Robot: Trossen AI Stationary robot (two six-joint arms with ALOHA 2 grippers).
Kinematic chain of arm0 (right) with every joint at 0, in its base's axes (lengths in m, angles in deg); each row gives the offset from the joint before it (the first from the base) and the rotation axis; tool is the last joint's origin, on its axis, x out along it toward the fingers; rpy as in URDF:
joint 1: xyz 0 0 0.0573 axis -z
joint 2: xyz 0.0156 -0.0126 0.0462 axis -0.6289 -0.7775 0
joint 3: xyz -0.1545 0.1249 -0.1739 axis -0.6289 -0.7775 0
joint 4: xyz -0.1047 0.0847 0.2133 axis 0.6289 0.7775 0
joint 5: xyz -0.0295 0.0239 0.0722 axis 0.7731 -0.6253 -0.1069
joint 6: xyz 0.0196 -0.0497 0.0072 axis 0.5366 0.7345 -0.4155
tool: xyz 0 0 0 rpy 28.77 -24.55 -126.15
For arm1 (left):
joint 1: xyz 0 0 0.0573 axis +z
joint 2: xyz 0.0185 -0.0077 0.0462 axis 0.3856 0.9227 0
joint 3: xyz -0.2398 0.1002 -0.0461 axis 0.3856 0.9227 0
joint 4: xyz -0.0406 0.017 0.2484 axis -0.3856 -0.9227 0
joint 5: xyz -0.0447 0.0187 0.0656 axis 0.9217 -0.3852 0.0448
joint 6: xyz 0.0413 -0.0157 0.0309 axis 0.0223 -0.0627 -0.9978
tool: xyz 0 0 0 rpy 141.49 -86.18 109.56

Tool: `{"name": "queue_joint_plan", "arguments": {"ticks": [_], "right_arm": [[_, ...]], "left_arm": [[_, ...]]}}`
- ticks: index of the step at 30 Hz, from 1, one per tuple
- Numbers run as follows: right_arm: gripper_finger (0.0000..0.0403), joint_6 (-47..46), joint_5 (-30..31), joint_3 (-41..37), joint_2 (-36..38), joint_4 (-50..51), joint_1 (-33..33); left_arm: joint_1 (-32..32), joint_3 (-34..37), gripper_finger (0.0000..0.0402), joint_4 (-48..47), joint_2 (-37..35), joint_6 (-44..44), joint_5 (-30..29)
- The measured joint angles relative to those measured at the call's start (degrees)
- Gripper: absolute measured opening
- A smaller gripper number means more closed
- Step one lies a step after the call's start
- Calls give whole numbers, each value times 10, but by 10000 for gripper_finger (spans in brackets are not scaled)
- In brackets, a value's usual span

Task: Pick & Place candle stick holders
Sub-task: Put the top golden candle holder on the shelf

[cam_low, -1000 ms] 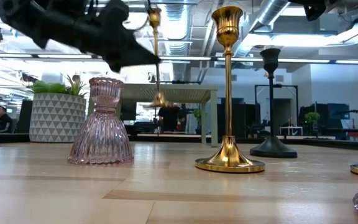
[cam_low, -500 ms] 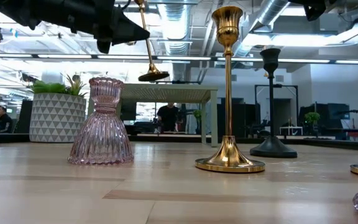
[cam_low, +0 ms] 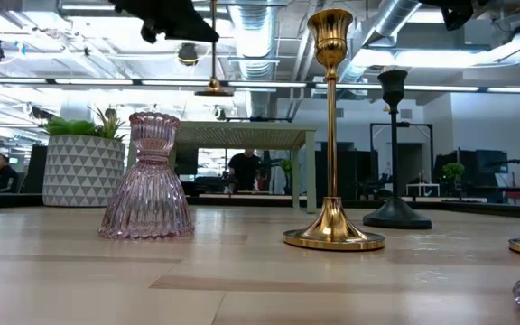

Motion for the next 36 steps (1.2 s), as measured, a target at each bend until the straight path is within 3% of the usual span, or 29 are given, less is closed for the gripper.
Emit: {"name": "queue_joint_plan", "arguments": {"ticks": [3, 9, 17, 20, 26, 36], "right_arm": [[0, 0, 0, 0, 0, 0, 0], [0, 0, 0, 0, 0, 0, 0], [0, 0, 0, 0, 0, 0, 0], [0, 0, 0, 0, 0, 0, 0], [0, 0, 0, 0, 0, 0, 0], [0, 0, 0, 0, 0, 2, 0]], "left_arm": [[32, -21, 12, -14, 0, -13, -32], [147, -25, 12, -19, 0, -8, -26], [319, -26, 13, -18, 2, 94, 141], [357, -26, 11, -20, 16, 111, 175], [375, -26, 11, -33, 58, 119, 189], [374, -28, 11, -25, 77, 109, 156]]}}
